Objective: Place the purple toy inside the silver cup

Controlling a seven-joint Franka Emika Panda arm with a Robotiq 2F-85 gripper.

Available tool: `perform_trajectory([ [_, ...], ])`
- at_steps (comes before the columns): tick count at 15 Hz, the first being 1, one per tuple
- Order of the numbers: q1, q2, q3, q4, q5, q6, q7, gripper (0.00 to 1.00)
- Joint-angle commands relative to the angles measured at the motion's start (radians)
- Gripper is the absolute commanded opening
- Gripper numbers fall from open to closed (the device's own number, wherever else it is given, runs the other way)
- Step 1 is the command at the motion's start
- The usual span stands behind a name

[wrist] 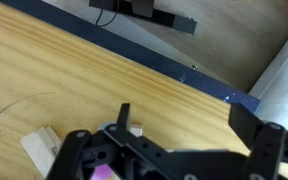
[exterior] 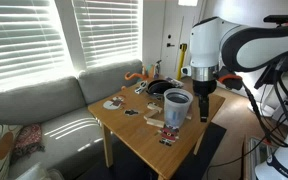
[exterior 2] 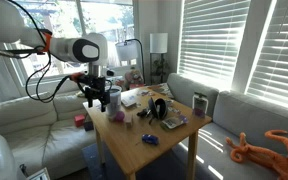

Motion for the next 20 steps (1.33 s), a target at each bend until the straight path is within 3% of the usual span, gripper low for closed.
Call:
perform_trajectory([
  [1, 0.003, 0.001, -0.002, 0.001, -0.001, -0.001, 0.001, 1.0],
  [3, 0.003, 0.001, -0.002, 0.001, -0.001, -0.001, 0.001, 1.0],
  [8, 0.023, -0.105, -0.017, 0.007, -0.129, -0.11, -0.236, 1.0],
  [10, 0.035, -0.147, -0.037, 0.003, -0.163, -0.093, -0.338, 1.0],
  [13, 0.034, -0.174, -0.128, 0.021, -0.052, -0.027, -0.407, 1.0],
  [14, 0.031, -0.152, -0.074, 0.017, -0.115, -0.049, -0.355, 1.0],
  [18, 0.024, -0.171, -0.126, 0.021, -0.077, -0.035, -0.394, 1.0],
  [20, 0.055, -0.208, -0.191, 0.012, -0.058, -0.052, -0.587, 1.0],
])
